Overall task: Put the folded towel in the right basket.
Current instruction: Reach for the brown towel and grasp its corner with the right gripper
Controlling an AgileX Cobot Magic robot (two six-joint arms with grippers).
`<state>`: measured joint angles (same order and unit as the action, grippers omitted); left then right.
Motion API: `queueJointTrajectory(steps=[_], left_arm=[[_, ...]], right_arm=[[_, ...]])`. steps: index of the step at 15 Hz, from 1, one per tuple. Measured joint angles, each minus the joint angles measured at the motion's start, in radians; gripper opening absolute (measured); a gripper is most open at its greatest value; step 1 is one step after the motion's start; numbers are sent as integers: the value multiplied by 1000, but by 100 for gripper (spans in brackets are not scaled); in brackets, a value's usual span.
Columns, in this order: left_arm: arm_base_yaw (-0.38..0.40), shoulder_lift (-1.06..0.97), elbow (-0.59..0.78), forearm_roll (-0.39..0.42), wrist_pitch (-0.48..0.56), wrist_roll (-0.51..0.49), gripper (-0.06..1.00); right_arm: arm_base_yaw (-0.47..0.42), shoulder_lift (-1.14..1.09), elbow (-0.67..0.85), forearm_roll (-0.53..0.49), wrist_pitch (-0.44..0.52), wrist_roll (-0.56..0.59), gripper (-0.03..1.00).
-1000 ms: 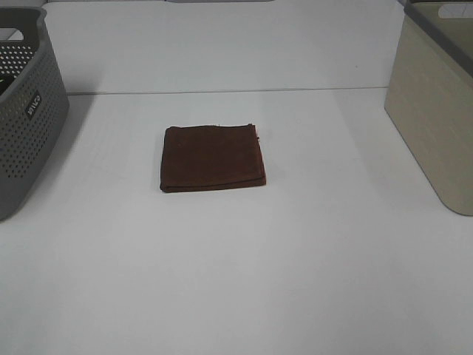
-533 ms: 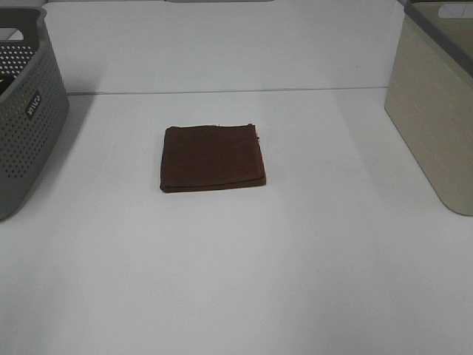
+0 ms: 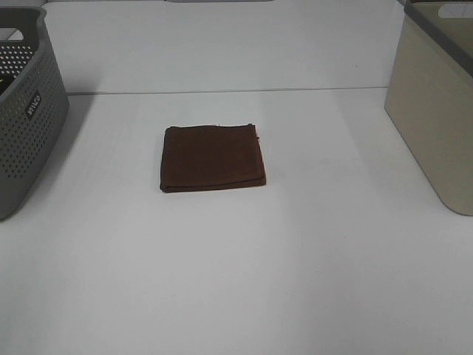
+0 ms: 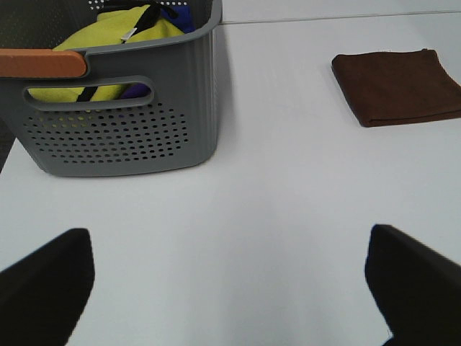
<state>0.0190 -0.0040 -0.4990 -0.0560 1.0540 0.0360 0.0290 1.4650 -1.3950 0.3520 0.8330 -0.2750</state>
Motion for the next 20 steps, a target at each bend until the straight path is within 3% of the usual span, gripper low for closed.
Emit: queueJointTrajectory(steps=[4, 7, 11, 14, 20], left_arm=[[0, 0, 0, 0, 0, 0, 97], [0, 0, 0, 0, 0, 0, 97], [0, 0, 0, 0, 0, 0, 97], [0, 0, 0, 0, 0, 0, 97], [0, 0, 0, 0, 0, 0, 97]], right_arm=[[232, 232, -203, -62, 6, -2, 65], [307, 360, -284, -61, 24, 60, 65], [312, 527, -382, -21, 140, 103, 65], [312, 675, -476, 78, 252, 103, 65], [289, 969, -646, 210, 288, 82, 66]])
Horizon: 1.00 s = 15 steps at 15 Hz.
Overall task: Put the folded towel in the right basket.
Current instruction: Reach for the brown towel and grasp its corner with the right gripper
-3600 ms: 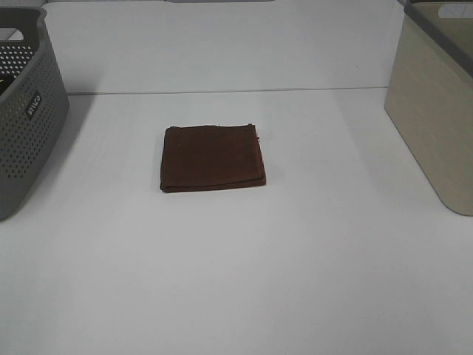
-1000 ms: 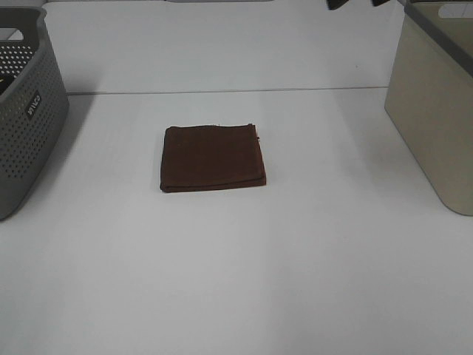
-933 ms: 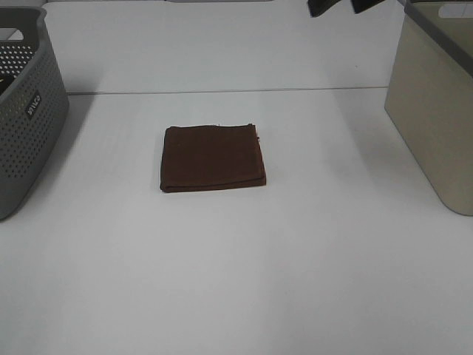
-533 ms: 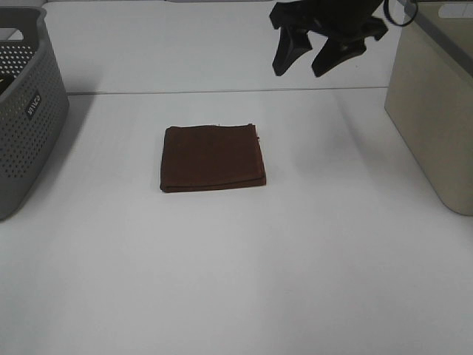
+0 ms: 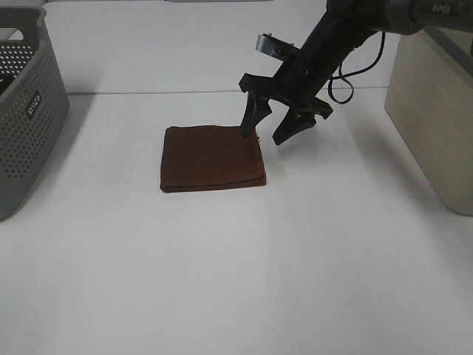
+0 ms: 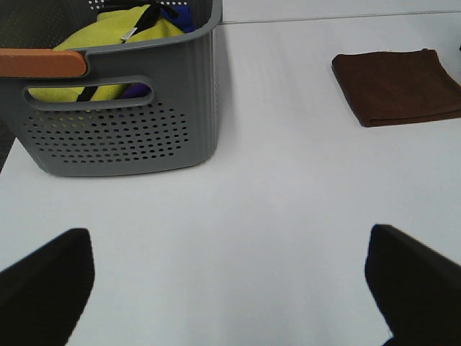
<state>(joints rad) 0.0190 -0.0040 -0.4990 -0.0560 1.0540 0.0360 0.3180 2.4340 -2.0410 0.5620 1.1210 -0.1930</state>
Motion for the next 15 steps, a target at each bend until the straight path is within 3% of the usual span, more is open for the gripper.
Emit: queueJointTrajectory(steps=[6, 11, 14, 15], left_arm=[[0, 0, 0, 0, 0, 0, 97], [0, 0, 0, 0, 0, 0, 97], [0, 0, 0, 0, 0, 0, 97], [0, 0, 0, 0, 0, 0, 97]], right_arm=[[-13, 118, -43, 33, -14, -34, 66], [-7, 161, -59, 179, -43, -80, 63], [6, 173, -63, 184, -58, -84, 45], [7, 175, -63, 163, -66, -83, 24]])
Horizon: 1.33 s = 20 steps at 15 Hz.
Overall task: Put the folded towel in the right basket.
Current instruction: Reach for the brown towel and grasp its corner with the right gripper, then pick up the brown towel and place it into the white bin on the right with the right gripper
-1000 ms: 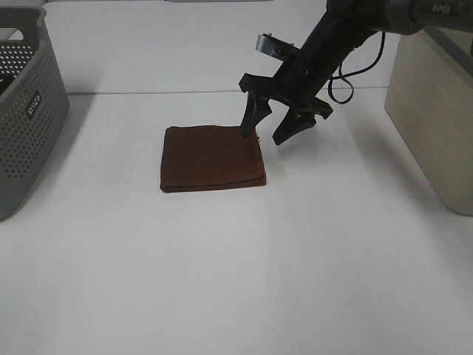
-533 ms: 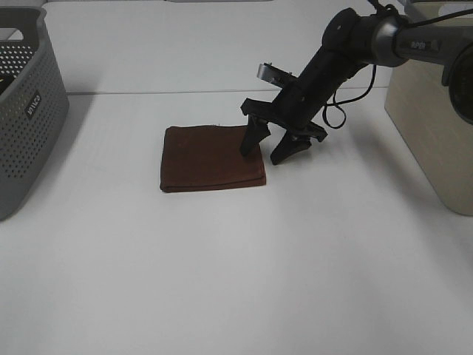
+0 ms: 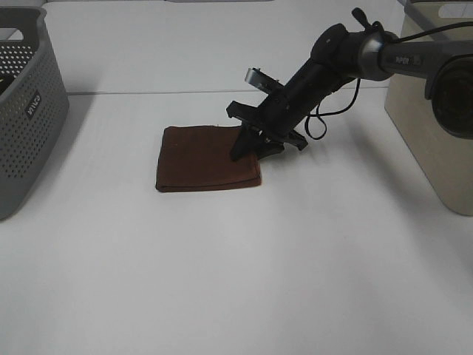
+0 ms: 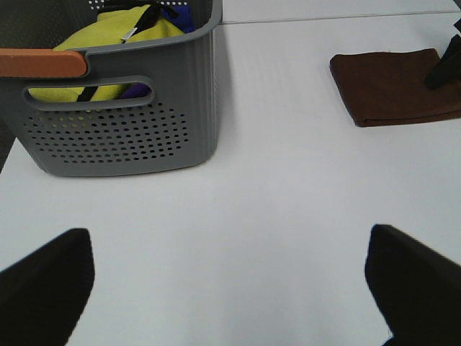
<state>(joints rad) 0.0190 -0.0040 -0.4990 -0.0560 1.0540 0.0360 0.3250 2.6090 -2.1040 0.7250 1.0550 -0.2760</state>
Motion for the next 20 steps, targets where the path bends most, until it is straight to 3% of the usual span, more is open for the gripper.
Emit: queueJointTrajectory(steps=[1, 2, 6, 11, 13, 19, 20], left_arm=[[0, 0, 0, 0, 0, 0, 97], [0, 0, 0, 0, 0, 0, 97], [0, 0, 0, 0, 0, 0, 97], [0, 0, 0, 0, 0, 0, 97], [0, 0, 0, 0, 0, 0, 97], [0, 0, 0, 0, 0, 0, 97], [0, 0, 0, 0, 0, 0, 97]], right_arm=[[0, -3, 0, -11, 0, 1, 10], [1, -10, 0, -25, -3, 1, 6], [1, -93, 0, -66, -8, 0, 6], [1, -331, 0, -207, -7, 3, 6], [1, -436, 0, -297, 8, 33, 6], [-4, -737, 0, -705, 64, 178, 6], [-17, -767, 0, -731, 89, 187, 6]])
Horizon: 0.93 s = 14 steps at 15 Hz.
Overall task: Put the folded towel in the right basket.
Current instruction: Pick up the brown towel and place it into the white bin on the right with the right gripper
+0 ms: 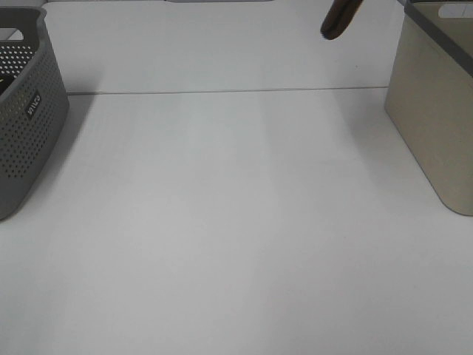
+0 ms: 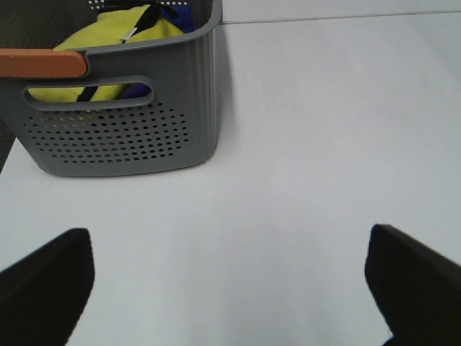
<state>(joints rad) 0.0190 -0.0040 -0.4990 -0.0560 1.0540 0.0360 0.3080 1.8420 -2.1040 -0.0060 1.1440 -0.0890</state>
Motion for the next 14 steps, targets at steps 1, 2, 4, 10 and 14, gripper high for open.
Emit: queueJointTrajectory(steps=[1, 2, 4, 10, 14], left_arm=[[0, 0, 0, 0, 0, 0, 97], [0, 0, 0, 0, 0, 0, 97], [0, 0, 0, 0, 0, 0, 97], [0, 0, 0, 0, 0, 0, 97], [0, 0, 0, 0, 0, 0, 97]], right_arm=[[-10, -12, 0, -6, 10, 4, 6], [-72, -42, 0, -10, 40, 11, 6], [-184, -48, 0, -11, 76, 19, 6], [-519, -23, 35, 110, 78, 9, 6], [-525, 77, 103, 150, 78, -17, 7]])
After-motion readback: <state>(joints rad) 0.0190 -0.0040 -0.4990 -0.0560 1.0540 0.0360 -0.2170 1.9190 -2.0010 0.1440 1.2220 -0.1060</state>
